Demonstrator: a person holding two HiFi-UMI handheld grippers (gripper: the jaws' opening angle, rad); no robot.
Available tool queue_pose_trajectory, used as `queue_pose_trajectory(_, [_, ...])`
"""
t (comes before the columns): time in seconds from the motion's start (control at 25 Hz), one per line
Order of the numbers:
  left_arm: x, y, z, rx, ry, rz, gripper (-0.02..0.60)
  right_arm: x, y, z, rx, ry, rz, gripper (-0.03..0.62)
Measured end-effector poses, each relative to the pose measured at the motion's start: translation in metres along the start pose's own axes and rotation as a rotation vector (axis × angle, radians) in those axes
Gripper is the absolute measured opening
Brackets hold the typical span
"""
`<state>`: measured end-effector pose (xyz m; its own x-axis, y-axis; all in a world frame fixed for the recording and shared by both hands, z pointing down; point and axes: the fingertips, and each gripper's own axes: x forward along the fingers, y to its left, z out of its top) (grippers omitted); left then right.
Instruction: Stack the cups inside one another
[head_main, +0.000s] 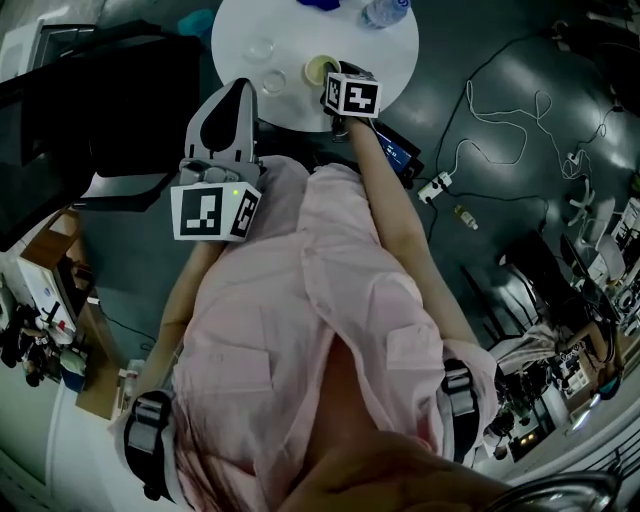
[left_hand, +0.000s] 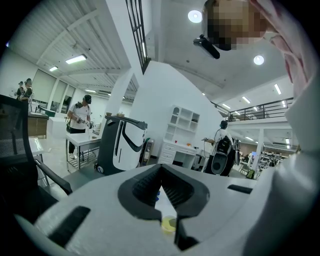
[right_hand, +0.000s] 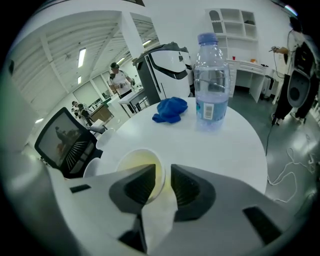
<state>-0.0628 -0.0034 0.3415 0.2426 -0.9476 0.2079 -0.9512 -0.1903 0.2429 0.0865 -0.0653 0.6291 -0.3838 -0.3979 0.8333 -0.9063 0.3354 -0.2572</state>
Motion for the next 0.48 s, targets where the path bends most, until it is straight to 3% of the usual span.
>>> queue_pose_trajectory(0.28, [0.0030,0.0033,-0.0022,-0.015,0.009,0.001,0.015,0.0044,-0.0031,-0.0078,-0.019,0.017,-0.035,0.043])
queue_pose_trajectory(0.48, [0.0054,-0.0005,-0.0040,-0.005,0.018,-0.012,0.015,0.0033,0.0054,-0.0006,-0.034,-0.027,0.021,0.040])
